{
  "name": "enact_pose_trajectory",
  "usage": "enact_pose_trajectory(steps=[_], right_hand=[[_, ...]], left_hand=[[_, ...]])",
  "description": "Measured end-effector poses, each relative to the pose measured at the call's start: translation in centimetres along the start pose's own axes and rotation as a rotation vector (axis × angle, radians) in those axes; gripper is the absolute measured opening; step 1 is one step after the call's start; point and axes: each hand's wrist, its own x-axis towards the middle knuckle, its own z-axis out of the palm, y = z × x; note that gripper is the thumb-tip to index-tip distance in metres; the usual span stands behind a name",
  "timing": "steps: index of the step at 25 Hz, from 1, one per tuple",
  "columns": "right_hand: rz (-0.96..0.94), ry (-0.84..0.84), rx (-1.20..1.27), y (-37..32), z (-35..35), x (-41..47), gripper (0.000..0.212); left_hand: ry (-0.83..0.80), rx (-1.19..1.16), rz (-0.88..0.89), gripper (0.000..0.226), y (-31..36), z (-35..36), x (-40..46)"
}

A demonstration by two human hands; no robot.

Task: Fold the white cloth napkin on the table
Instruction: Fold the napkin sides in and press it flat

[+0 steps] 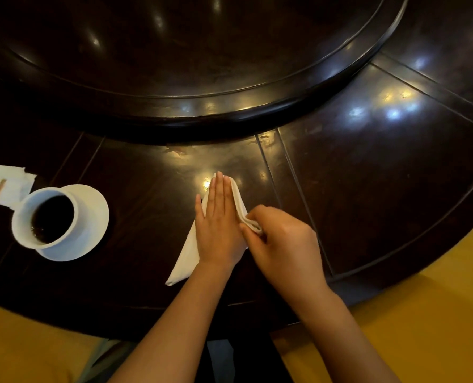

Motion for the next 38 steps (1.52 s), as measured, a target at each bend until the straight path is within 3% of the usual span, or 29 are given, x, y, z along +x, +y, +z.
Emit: enact_pose_trajectory(steps=[4,7,9,10,12,14,15,21,25,31,35,38], right_hand=[[0.023,0.033,-0.009,0.4,-0.1,-0.1,0.014],[0.091,0.047,-0.038,1.3,-0.8,0.2,0.014],[0.113,0.061,-0.071,1.9,-1.3,0.5,0.009],[0.113,0.063,-0.086,2.1,-1.5,0.6,0.007],[0.09,0.064,-0.124,2.3,-1.7,0.8,0.007],[0.053,0.072,-0.156,1.9,-1.6,0.7,0.007],[0.034,0.076,-0.157,1.7,-1.5,0.6,0.009],[-0.123,0.071,-0.159,-1.1,0.5,-0.1,0.01],[-0.286,0.036,-0.096,-3.4,4.4,-1.3,0.009],[-0.372,-0.047,-0.146,-2.8,9.7,-2.9,0.017],[-0.36,-0.018,-0.121,-2.5,11.1,-3.2,0.019],[-0.411,-0.106,-0.024,-2.4,11.0,-3.3,0.019]], left_hand=[[0.03,0.039,0.0,0.079,-0.1,0.7,0.6],[0.157,-0.414,0.0,0.066,-0.4,-0.8,0.5],[0.244,-0.766,-0.117,0.054,-2.1,-3.4,0.9],[0.204,-0.912,-0.235,0.045,-3.1,-5.1,1.6],[-0.123,-1.158,-0.477,0.04,-4.6,-7.7,3.6],[-0.439,-1.117,-0.532,0.051,-5.0,-8.9,5.0],[-0.504,-1.083,-0.518,0.053,-5.0,-9.0,5.5],[-0.598,-1.046,-0.503,0.044,-5.6,-8.7,7.2],[-0.566,-0.904,-0.46,0.029,-5.4,-8.7,7.9],[-0.423,-0.735,-0.358,0.007,-5.2,-8.0,7.5],[-0.343,-0.654,-0.293,0.015,-5.3,-7.6,7.1],[-0.315,-0.679,-0.266,0.015,-5.7,-7.3,6.8]])
